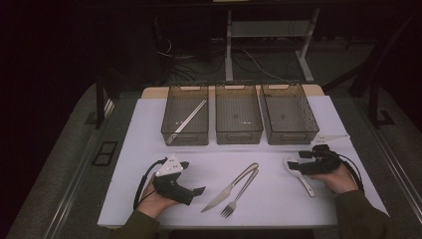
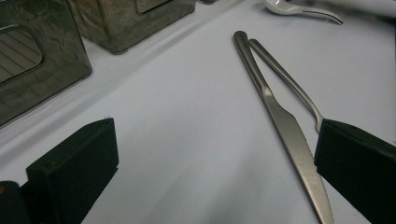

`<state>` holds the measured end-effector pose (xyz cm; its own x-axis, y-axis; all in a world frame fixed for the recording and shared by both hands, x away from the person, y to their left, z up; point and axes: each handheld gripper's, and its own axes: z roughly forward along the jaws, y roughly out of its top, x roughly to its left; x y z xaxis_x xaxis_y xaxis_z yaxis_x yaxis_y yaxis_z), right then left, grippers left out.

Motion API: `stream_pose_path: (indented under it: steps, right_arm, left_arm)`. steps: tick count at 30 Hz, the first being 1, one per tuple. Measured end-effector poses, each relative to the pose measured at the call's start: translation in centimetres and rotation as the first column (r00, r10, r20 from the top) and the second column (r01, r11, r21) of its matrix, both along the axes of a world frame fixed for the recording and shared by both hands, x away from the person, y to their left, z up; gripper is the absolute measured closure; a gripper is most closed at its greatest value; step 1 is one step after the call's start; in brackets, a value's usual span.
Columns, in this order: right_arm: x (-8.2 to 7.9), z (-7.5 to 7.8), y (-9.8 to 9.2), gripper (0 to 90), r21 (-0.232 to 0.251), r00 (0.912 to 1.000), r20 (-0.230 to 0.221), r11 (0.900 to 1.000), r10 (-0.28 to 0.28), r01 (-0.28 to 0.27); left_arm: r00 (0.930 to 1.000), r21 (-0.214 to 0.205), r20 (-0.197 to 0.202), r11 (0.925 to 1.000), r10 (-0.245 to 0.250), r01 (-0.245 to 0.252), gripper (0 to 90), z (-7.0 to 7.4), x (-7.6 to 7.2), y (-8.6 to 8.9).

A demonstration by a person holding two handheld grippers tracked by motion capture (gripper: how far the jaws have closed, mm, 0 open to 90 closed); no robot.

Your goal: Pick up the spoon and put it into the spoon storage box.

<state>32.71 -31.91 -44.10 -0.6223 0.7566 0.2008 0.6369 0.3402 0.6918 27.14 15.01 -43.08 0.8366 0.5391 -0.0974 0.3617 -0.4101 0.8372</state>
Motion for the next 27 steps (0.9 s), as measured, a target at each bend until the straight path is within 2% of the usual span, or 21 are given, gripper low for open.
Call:
stream_pose_path:
  steps: [7,14,23,25,27]
  right_arm:
    - [0.0,-0.1,0.2,37.8,-0.005,1.0,-0.008,1.0,0.003,-0.004]
    - [-0.1,-0.3,0.4,41.1,-0.016,0.9997,-0.022,0.9998,0.007,-0.008]
    - [-0.1,-0.5,0.8,43.3,-0.05,0.9996,-0.024,0.9986,0.018,-0.019]
    - [-0.2,-0.6,0.9,44.5,-0.063,0.9993,-0.029,0.9977,0.023,-0.025]
    - [-0.2,-0.6,1.1,45.5,-0.085,0.9994,-0.017,0.9958,0.031,-0.032]
  left_arm:
    - [1.0,0.001,-0.002,1.0,-0.004,0.004,0.0,0.0,0.0,-0.1]
    - [1.0,0.0,-0.004,1.0,-0.003,0.003,0.0,0.0,0.0,-0.1]
    - [0.9999,0.007,-0.006,0.9999,-0.011,0.011,0.0,0.0,-0.1,-0.2]
    - [0.9999,0.007,-0.006,0.9999,-0.011,0.011,0.0,0.0,-0.1,-0.3]
    - [0.9999,0.008,-0.006,0.9999,-0.011,0.011,0.0,0.0,-0.1,-0.3]
